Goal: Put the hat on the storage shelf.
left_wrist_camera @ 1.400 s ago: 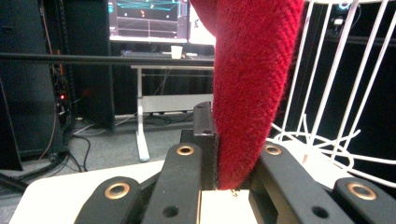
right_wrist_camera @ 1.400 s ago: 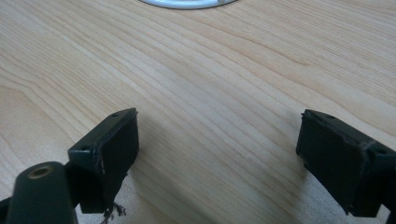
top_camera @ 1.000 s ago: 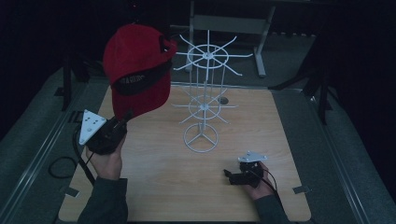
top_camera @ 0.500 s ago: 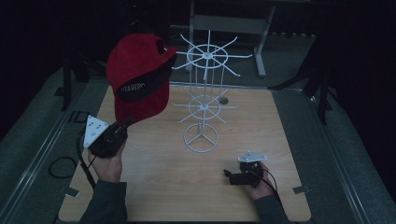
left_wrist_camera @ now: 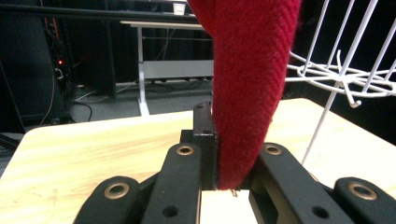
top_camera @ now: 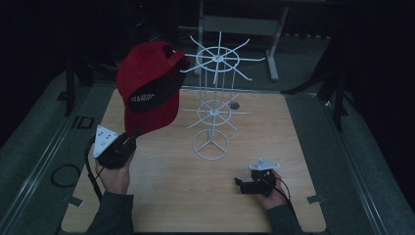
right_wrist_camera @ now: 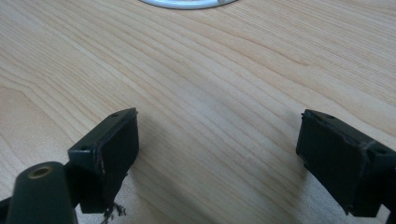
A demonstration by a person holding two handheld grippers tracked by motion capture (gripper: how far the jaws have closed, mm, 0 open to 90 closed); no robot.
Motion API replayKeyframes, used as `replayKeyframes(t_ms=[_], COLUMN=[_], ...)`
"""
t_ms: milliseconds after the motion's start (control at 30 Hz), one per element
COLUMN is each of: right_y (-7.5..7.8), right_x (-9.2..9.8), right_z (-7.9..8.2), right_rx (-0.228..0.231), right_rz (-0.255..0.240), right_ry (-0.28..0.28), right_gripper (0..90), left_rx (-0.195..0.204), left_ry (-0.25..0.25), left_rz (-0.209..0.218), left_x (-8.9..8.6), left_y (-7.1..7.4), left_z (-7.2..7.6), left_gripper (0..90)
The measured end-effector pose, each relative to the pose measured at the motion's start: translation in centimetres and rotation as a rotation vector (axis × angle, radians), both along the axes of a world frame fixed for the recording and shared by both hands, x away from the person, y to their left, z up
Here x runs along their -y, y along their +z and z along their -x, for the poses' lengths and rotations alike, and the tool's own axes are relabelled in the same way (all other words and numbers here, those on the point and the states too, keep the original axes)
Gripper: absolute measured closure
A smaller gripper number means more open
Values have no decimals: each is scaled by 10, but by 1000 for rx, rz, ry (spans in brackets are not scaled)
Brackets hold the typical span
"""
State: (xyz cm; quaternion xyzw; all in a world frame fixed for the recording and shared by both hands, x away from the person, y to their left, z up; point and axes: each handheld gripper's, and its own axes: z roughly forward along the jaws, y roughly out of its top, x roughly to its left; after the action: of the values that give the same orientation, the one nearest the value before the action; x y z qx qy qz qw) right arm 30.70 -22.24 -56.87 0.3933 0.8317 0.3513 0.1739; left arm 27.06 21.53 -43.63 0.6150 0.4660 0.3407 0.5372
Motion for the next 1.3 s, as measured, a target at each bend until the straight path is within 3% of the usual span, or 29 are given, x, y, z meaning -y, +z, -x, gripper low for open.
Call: replayKeyframes(t_ms=[400, 1133, 1300], right_y=[0, 0, 0], right_x=[0, 0, 0], right_z=[0, 0, 0], right_rx=[1, -1, -1], right_rz=[2, 2, 2], right_ry=[1, 0, 0], right_gripper=[129, 129, 129], left_rx=[-55, -66, -65], left_ry=[-13, -51, -98], left_rz=[-18, -47, -48], left_x=[9, 24, 25], left_y=[-23, -29, -29], left_z=[-1, -2, -1], left_gripper=[853, 825, 833])
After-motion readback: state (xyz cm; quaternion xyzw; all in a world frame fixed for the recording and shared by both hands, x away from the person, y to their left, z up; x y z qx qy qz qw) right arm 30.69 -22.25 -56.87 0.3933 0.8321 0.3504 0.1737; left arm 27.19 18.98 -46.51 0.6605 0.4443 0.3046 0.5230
